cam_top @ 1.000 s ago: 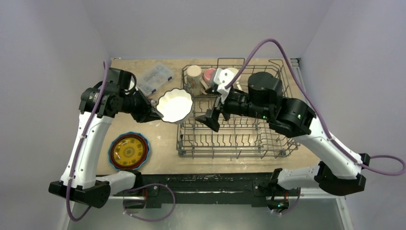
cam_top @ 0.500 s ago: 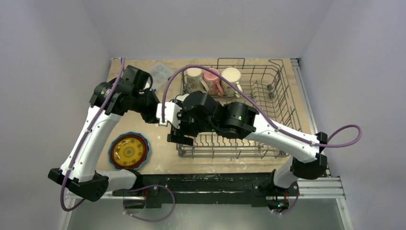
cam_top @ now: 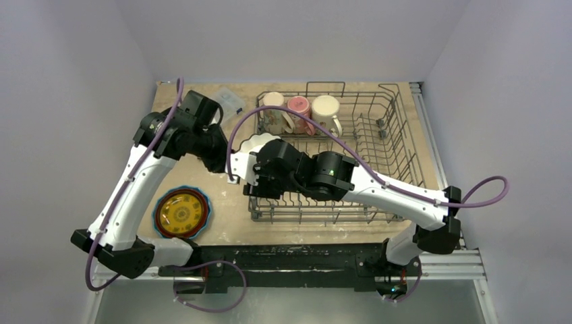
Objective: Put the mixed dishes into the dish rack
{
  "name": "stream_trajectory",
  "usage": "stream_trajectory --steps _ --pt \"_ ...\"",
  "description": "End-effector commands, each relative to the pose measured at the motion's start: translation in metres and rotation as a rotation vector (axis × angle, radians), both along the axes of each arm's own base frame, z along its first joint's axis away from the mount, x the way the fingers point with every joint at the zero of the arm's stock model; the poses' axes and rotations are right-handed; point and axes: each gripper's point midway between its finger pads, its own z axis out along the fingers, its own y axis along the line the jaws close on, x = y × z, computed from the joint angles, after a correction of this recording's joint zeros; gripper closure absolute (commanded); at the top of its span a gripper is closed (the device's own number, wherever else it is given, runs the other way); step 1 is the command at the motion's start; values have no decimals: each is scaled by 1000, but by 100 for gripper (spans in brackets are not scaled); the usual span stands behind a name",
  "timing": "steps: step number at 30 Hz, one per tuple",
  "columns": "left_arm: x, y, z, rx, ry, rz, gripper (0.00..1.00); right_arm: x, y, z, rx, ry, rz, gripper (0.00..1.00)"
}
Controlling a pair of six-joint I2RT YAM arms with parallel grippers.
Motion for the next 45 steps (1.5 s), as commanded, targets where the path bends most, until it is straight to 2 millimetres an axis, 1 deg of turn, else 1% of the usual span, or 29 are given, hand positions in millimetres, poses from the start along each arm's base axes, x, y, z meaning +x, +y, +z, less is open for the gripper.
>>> stream_trajectory --steps 1,7,8,10,13,15,16,18,21,23,24,25,27,30,33,35,37,40,42,45 --pt "10 -13 30 -85 -90 0 100 7 10 17 65 -42 -18 56" --pt "10 -18 35 -104 -93 -16 100 14 11 16 103 -75 -55 76" --pt "10 -19 36 -107 -92 -21 100 15 11 17 109 -81 -58 82" --pt "10 -20 37 -110 -92 -24 100 17 10 19 116 -91 -66 100" --pt "11 -19 43 -123 -126 -27 100 17 7 20 123 -97 -72 100" --pt "14 -23 51 -153 -179 -47 100 16 5 27 162 -103 -73 100" --pt "15 -24 54 -162 -200 -50 95 12 7 31 191 -95 -58 100" --pt "19 -26 59 -177 -236 -59 75 7 7 40 261 -88 -33 100" --pt "28 -30 69 -204 -299 -61 54 3 2 48 343 -85 -33 100" --pt "34 -32 74 -215 -335 -60 45 2 -1 47 381 -64 -32 100" --pt "37 -33 76 -218 -352 -60 39 4 -4 46 393 -53 -35 100" --pt "38 -33 78 -220 -367 -61 33 7 -6 41 394 -41 -43 100" --pt "39 -29 81 -206 -389 -49 27 17 -13 37 394 -24 -72 100" --pt "38 -10 89 -147 -455 -8 23 37 -29 38 404 11 -135 100" --pt "38 19 102 -56 -565 62 21 55 -51 48 482 30 -197 100" --pt "37 34 112 -17 -636 91 21 65 -62 55 551 45 -237 100" --pt "35 45 122 12 -699 101 21 69 -68 57 607 94 -264 100" --pt "33 55 134 38 -776 106 21 74 -69 63 695 178 -295 100" --pt "34 59 141 58 -822 101 20 78 -69 70 788 249 -324 100" --pt "35 63 152 89 -877 83 20 89 -71 80 945 358 -352 100"
